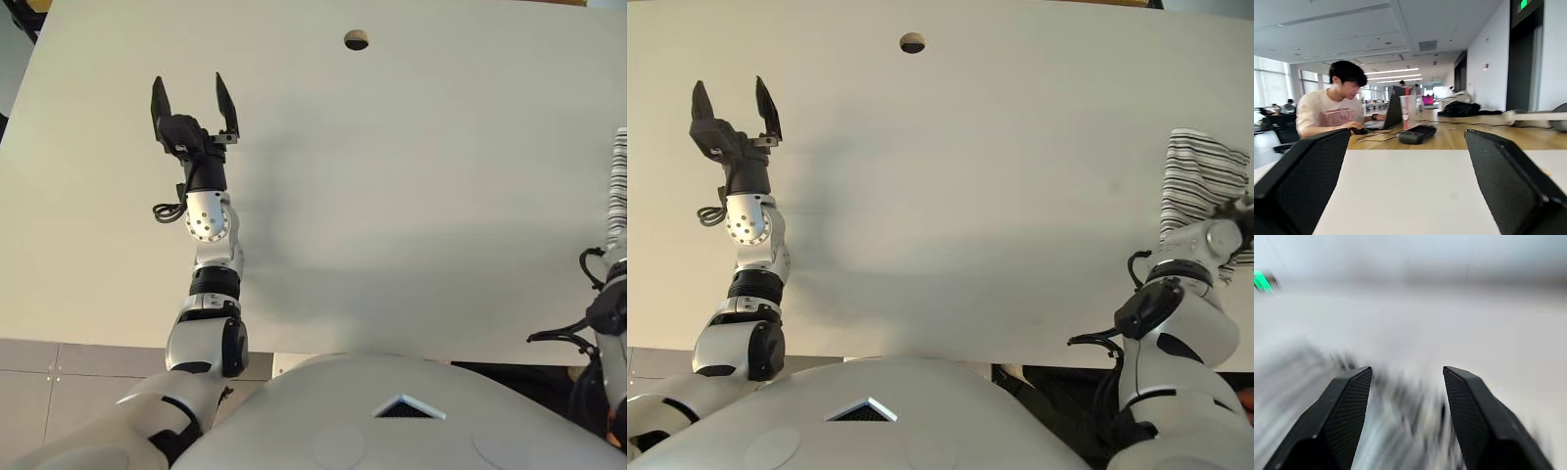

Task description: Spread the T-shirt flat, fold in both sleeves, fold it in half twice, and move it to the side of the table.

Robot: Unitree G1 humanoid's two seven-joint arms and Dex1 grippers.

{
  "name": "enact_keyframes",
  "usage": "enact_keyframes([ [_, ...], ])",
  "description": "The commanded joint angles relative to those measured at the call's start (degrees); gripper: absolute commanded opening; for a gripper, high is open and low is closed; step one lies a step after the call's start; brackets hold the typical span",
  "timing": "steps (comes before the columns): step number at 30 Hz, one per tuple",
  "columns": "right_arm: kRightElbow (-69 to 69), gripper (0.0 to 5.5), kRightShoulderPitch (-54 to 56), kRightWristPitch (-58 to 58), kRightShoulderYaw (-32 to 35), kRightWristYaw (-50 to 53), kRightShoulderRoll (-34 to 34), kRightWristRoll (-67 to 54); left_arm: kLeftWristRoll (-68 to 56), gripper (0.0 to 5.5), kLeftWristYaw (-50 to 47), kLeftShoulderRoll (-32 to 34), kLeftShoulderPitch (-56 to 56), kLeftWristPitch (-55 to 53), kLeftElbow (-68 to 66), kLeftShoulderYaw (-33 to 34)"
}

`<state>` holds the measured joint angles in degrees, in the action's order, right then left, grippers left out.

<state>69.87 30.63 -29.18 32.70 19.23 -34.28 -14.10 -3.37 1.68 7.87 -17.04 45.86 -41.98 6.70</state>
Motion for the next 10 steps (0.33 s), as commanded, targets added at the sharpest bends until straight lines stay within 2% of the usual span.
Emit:
enact_keyframes([
  [1, -17.37, 2.69, 5.08, -10.44, -14.08, 1.32, 12.28, 12.28, 1.47, 4.32, 1.57, -4.17, -6.74, -2.43, 0.59, -3.59],
  [2, -20.17, 2.69, 5.88, -11.77, -19.26, 0.50, 18.19, 15.57, 2.03, 4.32, 0.59, -5.75, -8.40, -2.91, -0.45, -4.11],
  [5, -20.13, 2.69, 4.33, -14.51, -29.75, 1.86, 28.06, 25.03, 5.57, 4.32, -2.45, -8.57, -10.41, -1.65, -3.84, -5.71],
  [8, -16.60, 2.69, -0.04, -16.73, -37.99, 6.52, 31.27, 35.66, 9.54, 4.32, -5.21, -9.16, -7.81, 1.77, -6.27, -7.06],
  [10, -16.53, 2.69, -2.89, -17.75, -42.94, 10.80, 31.00, 43.04, 11.72, 4.32, -6.82, -9.25, -4.61, 6.27, -5.75, -7.64],
])
